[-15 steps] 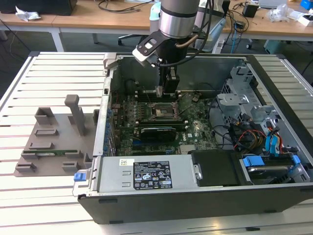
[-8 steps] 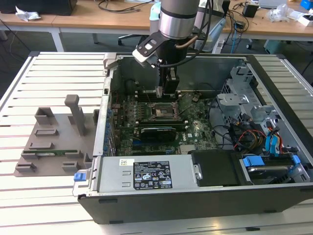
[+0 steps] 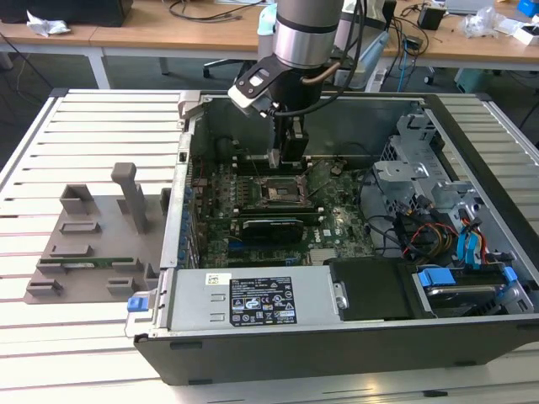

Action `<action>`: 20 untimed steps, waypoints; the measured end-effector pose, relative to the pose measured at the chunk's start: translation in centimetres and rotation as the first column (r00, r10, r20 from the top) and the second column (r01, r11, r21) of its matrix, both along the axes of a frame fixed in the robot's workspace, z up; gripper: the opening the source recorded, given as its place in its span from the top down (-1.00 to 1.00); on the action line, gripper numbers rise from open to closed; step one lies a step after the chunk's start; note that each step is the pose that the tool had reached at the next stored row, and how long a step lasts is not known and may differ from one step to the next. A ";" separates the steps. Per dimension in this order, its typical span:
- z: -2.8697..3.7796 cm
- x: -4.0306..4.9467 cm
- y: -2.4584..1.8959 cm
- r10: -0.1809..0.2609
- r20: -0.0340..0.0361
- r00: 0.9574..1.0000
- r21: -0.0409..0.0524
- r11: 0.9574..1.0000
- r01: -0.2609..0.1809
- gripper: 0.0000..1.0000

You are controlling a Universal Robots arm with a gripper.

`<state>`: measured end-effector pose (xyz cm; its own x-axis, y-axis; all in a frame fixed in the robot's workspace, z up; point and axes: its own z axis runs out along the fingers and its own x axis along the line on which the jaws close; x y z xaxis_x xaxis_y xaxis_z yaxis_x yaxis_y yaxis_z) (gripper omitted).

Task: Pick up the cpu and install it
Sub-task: 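Place the cpu into insertion slot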

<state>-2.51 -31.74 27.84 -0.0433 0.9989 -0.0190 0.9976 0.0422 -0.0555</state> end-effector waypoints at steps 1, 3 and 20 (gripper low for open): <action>-0.05 0.00 0.10 0.000 0.000 1.000 -0.001 1.000 0.000 -0.09; -0.14 0.00 0.29 0.000 0.000 1.000 -0.003 1.000 0.000 -0.09; -0.71 0.00 0.83 0.000 0.000 1.000 -0.009 1.000 0.000 -0.09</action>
<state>-2.51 -30.91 27.14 -0.0433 0.9987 -0.0277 0.9976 0.0417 -0.0559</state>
